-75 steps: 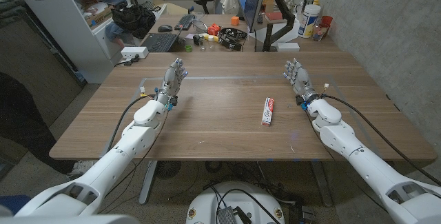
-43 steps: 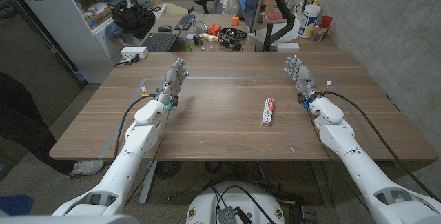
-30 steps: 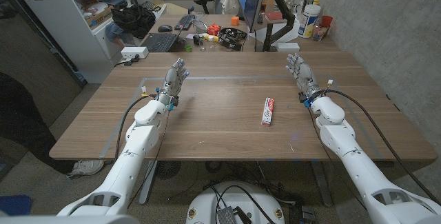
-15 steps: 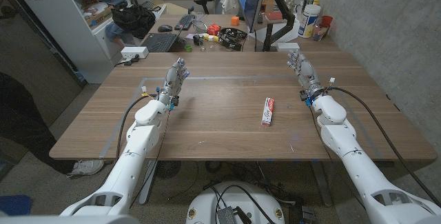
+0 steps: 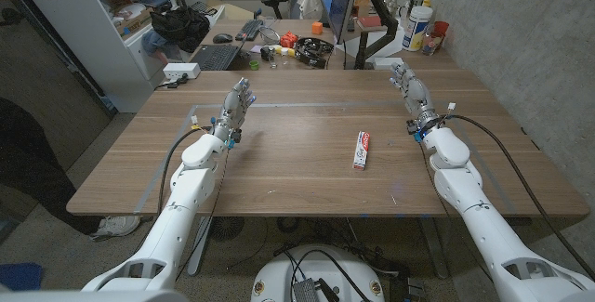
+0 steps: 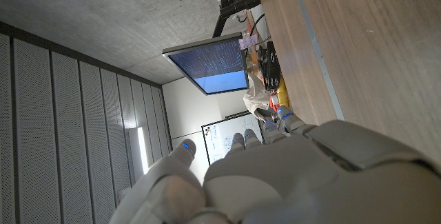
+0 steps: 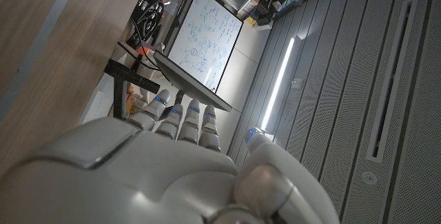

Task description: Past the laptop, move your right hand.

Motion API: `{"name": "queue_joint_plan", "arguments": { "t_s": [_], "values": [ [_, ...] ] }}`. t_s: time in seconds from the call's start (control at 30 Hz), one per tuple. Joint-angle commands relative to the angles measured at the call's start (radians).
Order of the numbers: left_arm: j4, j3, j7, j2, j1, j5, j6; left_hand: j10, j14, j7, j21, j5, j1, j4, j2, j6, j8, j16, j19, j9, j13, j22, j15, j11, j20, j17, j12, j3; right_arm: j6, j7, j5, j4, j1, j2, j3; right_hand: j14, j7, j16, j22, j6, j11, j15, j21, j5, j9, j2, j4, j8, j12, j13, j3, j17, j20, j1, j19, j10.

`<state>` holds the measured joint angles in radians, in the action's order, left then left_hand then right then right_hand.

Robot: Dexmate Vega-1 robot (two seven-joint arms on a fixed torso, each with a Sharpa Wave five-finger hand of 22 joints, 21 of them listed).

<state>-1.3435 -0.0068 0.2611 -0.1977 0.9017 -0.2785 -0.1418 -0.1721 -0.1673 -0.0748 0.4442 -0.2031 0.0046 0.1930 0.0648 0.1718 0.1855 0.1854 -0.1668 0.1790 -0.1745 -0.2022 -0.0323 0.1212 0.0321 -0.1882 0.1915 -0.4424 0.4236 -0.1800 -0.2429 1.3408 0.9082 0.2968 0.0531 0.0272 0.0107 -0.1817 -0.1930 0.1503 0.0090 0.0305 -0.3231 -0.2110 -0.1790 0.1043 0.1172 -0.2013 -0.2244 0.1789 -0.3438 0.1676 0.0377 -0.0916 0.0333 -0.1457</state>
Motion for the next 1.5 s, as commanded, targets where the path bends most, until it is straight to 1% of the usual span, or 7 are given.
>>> {"name": "queue_joint_plan", "arguments": {
  "t_s": [0.03,0.1,0.13,0.47,0.83,1.23,1.5],
  "values": [
    [-0.004,-0.003,0.003,0.000,0.003,0.003,-0.001,-0.052,-0.104,-0.002,0.005,-0.007,0.001,-0.001,0.104,0.063,0.004,0.006,-0.045,0.004,-0.005,-0.003,-0.034,0.002,0.044,-0.002,0.004,0.007,0.060,0.013,0.042,0.019,0.016,0.001,-0.011,0.011,0.000,-0.008,-0.002,0.018,-0.001,0.012,-0.007,0.003,-0.004,0.040,-0.006,-0.007,-0.007,0.005,-0.005,0.002,0.054,-0.009,0.014,-0.013],
    [-0.004,-0.003,0.005,-0.001,0.003,0.002,-0.001,-0.052,-0.104,-0.003,0.005,-0.007,0.001,-0.001,0.104,0.063,0.004,0.006,-0.045,0.004,-0.005,-0.003,-0.035,0.002,0.044,-0.002,0.004,0.007,0.063,0.014,0.043,0.021,0.018,0.001,-0.013,0.014,-0.001,-0.008,-0.002,0.021,-0.001,0.013,-0.008,0.003,-0.004,0.040,-0.006,-0.007,-0.008,0.005,-0.005,0.002,0.054,-0.010,0.016,-0.017],
    [-0.003,-0.003,0.005,-0.001,0.002,0.003,-0.002,-0.051,-0.104,-0.003,0.005,-0.007,0.001,-0.001,0.104,0.063,0.004,0.006,-0.044,0.004,-0.005,-0.002,-0.035,0.006,0.045,-0.002,0.005,0.007,0.065,0.017,0.046,0.020,0.018,0.000,-0.014,0.014,0.000,-0.007,-0.002,0.022,-0.001,0.013,-0.008,0.004,-0.004,0.040,-0.006,-0.007,-0.008,0.005,-0.006,0.002,0.054,-0.010,0.016,-0.018],
    [-0.004,-0.003,0.007,-0.003,0.003,0.005,-0.001,-0.050,-0.104,-0.004,0.006,-0.007,0.001,-0.002,0.104,0.062,0.004,0.006,-0.045,0.004,-0.005,-0.002,-0.036,0.003,0.045,-0.002,0.004,0.010,0.101,0.042,0.084,0.020,0.019,0.000,-0.023,0.025,0.001,-0.007,-0.002,0.036,-0.004,0.015,-0.007,0.004,-0.004,0.038,-0.007,-0.009,-0.011,0.005,-0.008,0.002,0.056,-0.012,0.021,-0.030],
    [0.008,-0.001,0.012,-0.004,-0.006,0.007,-0.004,-0.053,-0.104,-0.002,0.007,-0.008,0.001,-0.002,0.104,0.063,0.003,0.005,-0.045,0.004,-0.005,-0.002,-0.035,0.005,0.045,-0.002,0.003,0.012,0.128,0.062,0.122,0.053,0.032,0.003,-0.032,0.033,0.002,-0.006,-0.002,0.045,-0.003,0.015,-0.008,0.004,-0.004,0.038,-0.008,-0.009,-0.012,0.005,-0.011,0.001,0.058,-0.015,0.026,-0.039],
    [0.016,-0.006,0.013,-0.006,-0.009,0.007,-0.006,-0.051,-0.104,-0.004,0.008,-0.008,0.002,-0.002,0.105,0.062,0.003,0.005,-0.045,0.004,-0.005,-0.002,-0.037,0.003,0.047,-0.002,0.004,0.014,0.186,0.083,0.159,0.037,0.030,-0.005,-0.040,0.048,0.006,-0.006,-0.002,0.069,-0.006,0.021,-0.009,0.003,-0.004,0.038,-0.010,-0.012,-0.015,0.005,-0.015,0.000,0.059,-0.020,0.038,-0.057],
    [0.021,-0.004,0.017,-0.006,-0.012,0.008,-0.010,-0.051,-0.104,-0.004,0.009,-0.009,0.002,-0.002,0.105,0.063,0.003,0.005,-0.045,0.004,-0.005,-0.002,-0.036,0.005,0.045,-0.002,0.004,0.015,0.220,0.102,0.194,0.051,0.038,-0.006,-0.049,0.061,0.006,-0.007,-0.001,0.079,-0.010,0.024,-0.010,0.003,-0.004,0.037,-0.010,-0.012,-0.017,0.004,-0.017,0.001,0.060,-0.021,0.045,-0.069]
  ]
}}
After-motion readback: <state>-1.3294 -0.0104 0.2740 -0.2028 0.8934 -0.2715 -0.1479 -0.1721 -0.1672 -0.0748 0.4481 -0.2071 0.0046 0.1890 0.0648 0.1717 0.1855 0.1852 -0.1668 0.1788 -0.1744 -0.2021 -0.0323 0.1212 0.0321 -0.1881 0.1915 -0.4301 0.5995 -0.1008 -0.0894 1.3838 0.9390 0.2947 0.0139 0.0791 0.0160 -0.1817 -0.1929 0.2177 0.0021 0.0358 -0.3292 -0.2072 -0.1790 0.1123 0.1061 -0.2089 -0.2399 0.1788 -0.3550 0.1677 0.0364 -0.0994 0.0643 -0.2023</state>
